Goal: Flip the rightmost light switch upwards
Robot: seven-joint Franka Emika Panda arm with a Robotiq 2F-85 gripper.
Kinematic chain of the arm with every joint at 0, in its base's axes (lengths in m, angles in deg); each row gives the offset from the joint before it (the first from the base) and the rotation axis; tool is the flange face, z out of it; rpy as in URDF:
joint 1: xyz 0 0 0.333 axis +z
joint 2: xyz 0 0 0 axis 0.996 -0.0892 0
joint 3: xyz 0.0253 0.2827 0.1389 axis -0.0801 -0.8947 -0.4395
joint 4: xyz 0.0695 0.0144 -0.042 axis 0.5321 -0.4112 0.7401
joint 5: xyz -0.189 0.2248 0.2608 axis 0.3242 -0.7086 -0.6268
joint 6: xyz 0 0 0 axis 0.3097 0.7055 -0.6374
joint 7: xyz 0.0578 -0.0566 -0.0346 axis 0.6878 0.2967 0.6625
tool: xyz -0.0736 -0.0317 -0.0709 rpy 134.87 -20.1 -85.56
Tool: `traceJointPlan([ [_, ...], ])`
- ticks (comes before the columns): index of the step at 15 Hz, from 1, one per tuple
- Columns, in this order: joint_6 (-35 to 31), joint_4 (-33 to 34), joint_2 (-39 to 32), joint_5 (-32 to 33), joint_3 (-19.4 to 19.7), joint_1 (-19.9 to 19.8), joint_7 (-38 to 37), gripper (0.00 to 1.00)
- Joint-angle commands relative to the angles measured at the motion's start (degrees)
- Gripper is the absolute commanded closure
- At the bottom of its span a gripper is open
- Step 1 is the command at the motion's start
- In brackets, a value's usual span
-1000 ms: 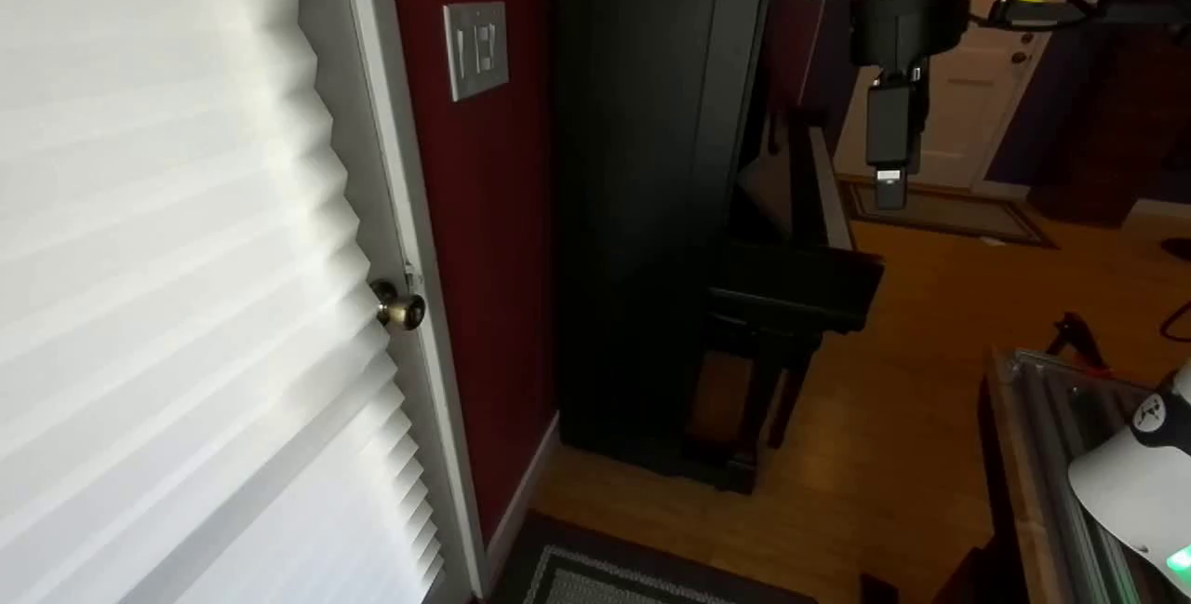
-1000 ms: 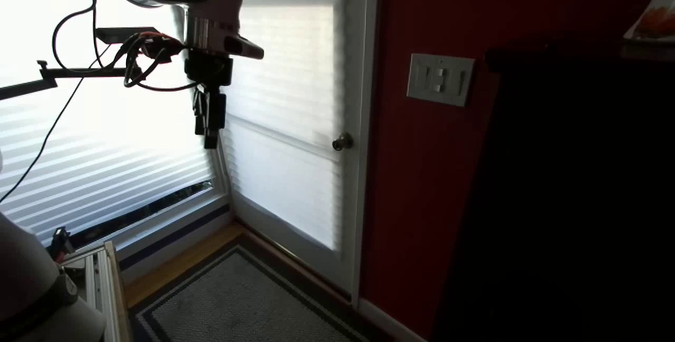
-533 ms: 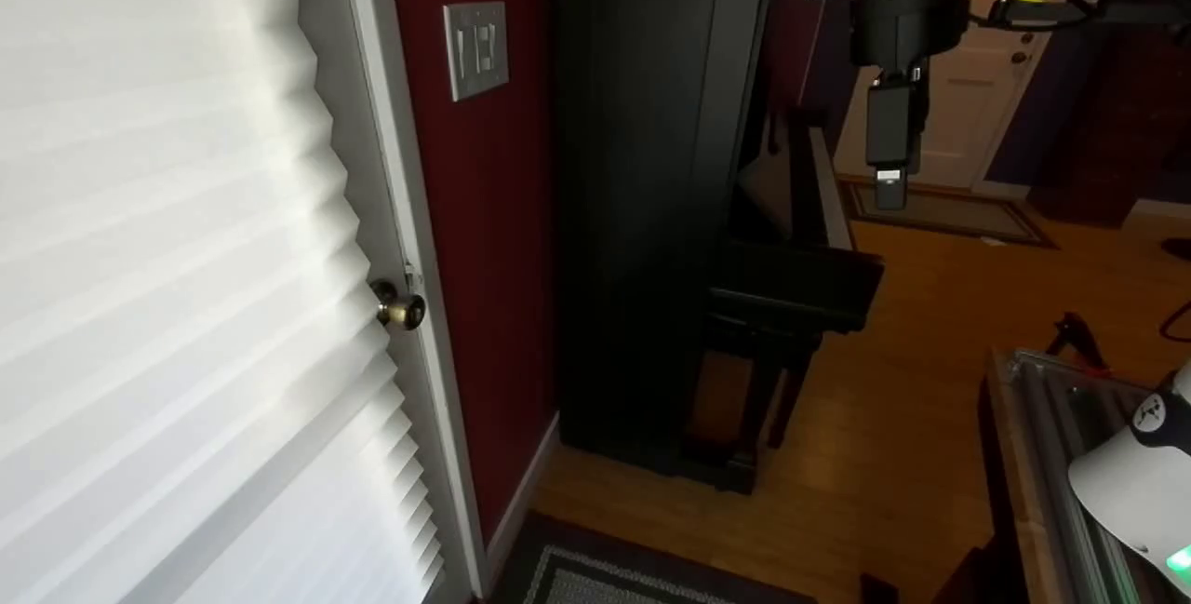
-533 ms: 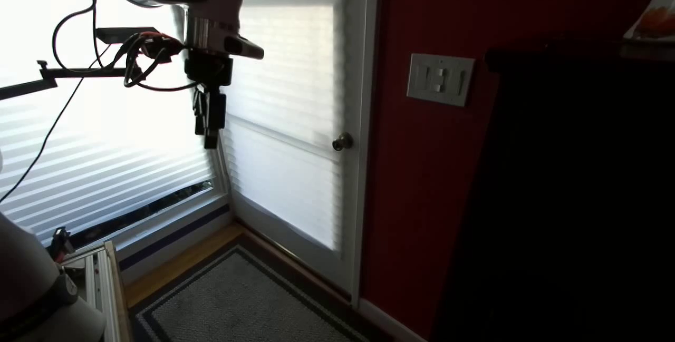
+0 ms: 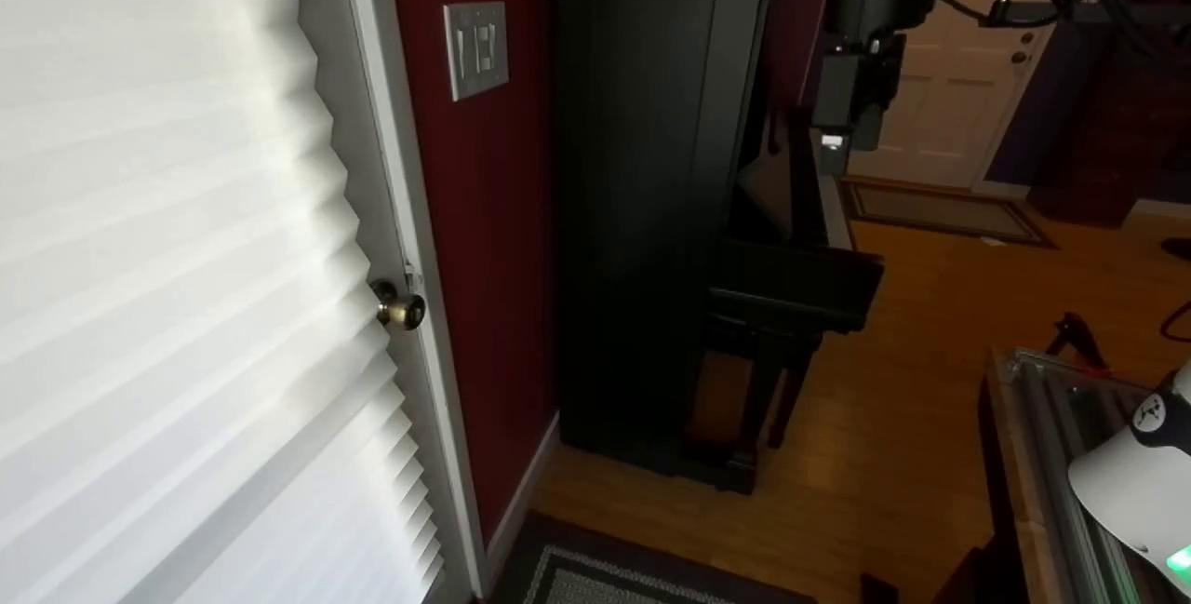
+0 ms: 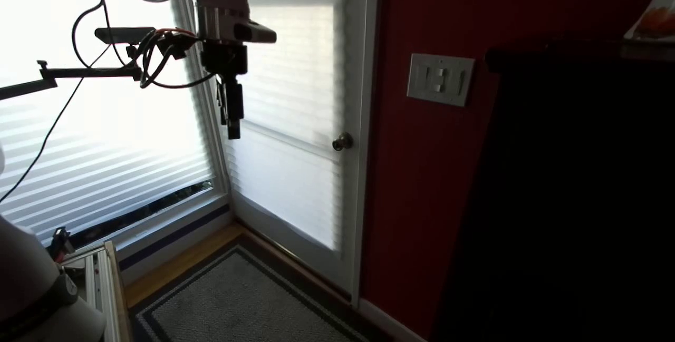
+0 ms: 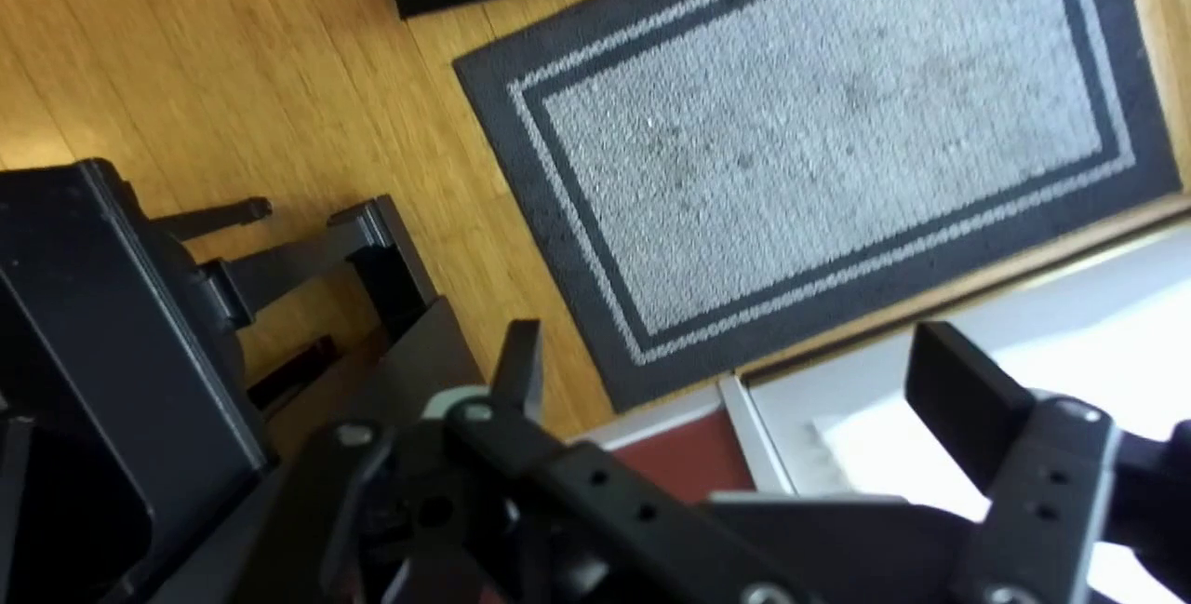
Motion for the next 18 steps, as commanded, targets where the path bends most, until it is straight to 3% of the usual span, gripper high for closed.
traceJointPlan([
  [1, -7.8, 4.1, -1.6, 2.2, 2.0, -3.0, -2.2, 0.0],
  [10, -38.1, 13.6, -11.9, 12.0, 2.8, -7.0, 0.1, 0.0],
  [14, -45.5, 20.7, -20.0, 14.2, 3.4, -6.9, 0.6, 0.0],
  [15, -44.3, 22.9, -22.0, 11.6, 4.3, -5.7, 2.3, 0.0],
  [16, -43.7, 17.7, -17.1, 12.2, 4.0, -5.7, 0.8, 0.0],
  [18, -43.9, 20.7, -20.3, 12.2, 4.6, -5.3, 1.2, 0.0],
])
